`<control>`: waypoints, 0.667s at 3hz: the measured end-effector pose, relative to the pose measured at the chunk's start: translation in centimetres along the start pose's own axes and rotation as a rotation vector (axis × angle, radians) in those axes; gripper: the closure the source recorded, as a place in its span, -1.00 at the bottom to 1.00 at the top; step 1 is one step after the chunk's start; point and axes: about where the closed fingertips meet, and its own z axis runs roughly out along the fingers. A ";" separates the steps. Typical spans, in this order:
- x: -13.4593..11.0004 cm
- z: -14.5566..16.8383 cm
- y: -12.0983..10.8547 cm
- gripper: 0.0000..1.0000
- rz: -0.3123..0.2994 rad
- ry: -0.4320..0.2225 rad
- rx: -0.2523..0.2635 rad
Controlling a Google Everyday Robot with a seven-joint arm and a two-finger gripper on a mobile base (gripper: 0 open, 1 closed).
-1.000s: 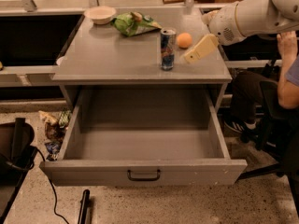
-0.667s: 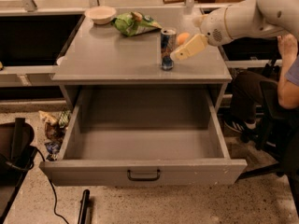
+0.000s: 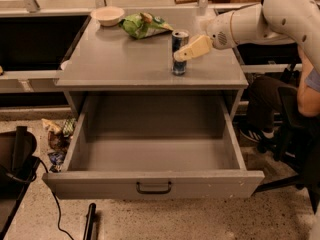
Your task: Place redbull can into top drawer
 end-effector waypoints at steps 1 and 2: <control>-0.3 1.2 -0.4 -1.00 0.009 -0.013 0.006; -1.0 2.2 -0.7 -0.61 0.004 -0.032 0.011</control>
Offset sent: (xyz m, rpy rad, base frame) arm 0.0282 0.0213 0.0043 0.0434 -0.0403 -0.0197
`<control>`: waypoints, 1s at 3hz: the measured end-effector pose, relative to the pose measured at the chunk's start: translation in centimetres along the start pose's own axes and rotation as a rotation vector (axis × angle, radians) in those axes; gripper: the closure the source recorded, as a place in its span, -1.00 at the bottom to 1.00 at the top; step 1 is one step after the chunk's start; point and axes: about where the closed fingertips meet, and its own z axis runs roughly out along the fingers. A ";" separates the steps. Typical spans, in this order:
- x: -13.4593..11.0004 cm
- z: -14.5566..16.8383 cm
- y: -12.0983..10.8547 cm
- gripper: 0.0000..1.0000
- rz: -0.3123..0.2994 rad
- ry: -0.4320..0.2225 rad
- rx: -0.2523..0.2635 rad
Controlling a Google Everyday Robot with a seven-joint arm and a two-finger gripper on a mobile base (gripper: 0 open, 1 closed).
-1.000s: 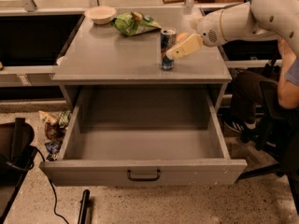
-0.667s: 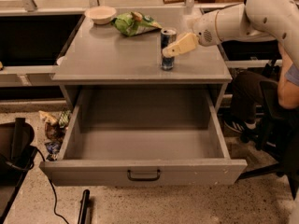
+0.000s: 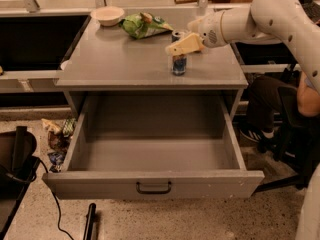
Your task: Place redbull can into top drawer
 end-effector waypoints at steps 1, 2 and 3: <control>-0.6 0.7 0.2 -0.15 -0.018 -0.007 -0.004; -1.1 0.5 1.0 0.32 -0.043 -0.017 -0.010; -2.2 -1.1 2.2 0.78 -0.071 -0.060 -0.011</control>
Offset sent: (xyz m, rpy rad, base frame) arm -0.0138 0.0135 0.0154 -0.0139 -0.0692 0.0400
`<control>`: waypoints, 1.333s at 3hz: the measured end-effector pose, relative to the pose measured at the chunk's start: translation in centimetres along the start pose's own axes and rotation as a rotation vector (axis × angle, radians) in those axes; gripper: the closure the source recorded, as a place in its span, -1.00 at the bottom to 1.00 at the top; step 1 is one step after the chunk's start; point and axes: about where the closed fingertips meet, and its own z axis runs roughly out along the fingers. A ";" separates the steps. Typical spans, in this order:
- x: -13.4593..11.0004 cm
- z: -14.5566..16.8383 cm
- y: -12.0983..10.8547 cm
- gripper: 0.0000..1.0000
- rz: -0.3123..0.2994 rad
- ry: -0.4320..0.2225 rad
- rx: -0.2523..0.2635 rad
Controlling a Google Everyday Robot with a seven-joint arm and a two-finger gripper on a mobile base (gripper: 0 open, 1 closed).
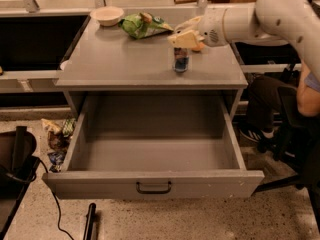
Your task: Place redbull can into top drawer
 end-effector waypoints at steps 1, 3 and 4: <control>-1.9 -2.3 1.4 1.00 -0.026 -0.073 -0.027; -2.6 -1.7 5.3 1.00 -0.057 -0.062 -0.115; -3.2 -1.8 10.3 1.00 -0.108 -0.048 -0.182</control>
Offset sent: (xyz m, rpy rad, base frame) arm -0.0196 -0.0034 0.0207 0.0416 -0.0383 0.0395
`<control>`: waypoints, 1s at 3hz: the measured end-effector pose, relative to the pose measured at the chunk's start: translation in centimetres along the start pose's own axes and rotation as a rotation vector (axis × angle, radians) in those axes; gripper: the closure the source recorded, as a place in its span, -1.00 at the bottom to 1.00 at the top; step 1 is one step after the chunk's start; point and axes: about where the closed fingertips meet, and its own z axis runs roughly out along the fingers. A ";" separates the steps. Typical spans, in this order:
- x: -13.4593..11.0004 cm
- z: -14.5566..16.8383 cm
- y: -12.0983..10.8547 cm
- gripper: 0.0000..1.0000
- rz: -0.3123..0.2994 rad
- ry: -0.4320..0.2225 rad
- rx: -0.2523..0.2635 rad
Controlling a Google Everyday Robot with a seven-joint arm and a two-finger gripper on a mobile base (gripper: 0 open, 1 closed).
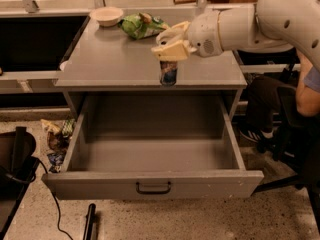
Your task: Place redbull can into top drawer
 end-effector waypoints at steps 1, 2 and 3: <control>1.6 1.4 4.3 1.00 -0.001 0.013 -0.049; 5.9 3.9 7.6 1.00 0.068 -0.006 -0.045; 5.9 3.9 7.6 1.00 0.068 -0.006 -0.045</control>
Offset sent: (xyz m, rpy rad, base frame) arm -0.0628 0.0323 -0.1404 0.1064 0.1226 -0.0530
